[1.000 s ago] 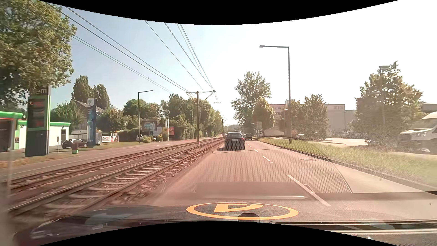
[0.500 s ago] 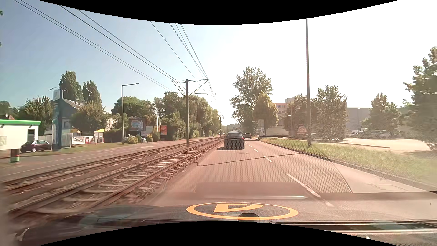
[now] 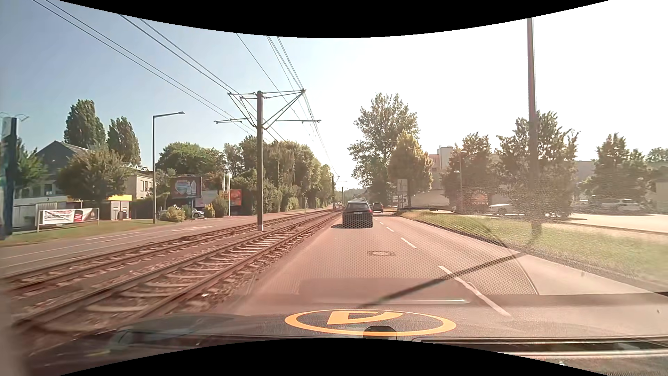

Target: Follow the waypoints while adhering to traffic rules and regulations

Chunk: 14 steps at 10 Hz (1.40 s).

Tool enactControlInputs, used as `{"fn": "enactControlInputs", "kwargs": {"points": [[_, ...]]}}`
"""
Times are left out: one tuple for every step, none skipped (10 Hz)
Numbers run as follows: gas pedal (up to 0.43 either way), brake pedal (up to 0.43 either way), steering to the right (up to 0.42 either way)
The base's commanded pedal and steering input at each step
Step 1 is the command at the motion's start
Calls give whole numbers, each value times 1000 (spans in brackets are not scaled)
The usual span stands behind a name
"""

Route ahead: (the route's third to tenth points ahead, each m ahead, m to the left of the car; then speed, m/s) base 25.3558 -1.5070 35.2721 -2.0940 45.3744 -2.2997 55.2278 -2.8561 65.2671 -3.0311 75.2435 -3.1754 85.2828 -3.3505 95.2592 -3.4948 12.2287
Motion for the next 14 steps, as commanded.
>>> {"fn": "enactControlInputs", "kwargs": {"points": [[150,0,3],[157,0,2],[157,0,2],[169,0,1],[169,0,0],[177,0,0],[177,0,-1],[189,0,0],[189,0,0],[189,0,0],[189,0,0],[189,0,-1],[177,0,0],[177,0,0]]}}
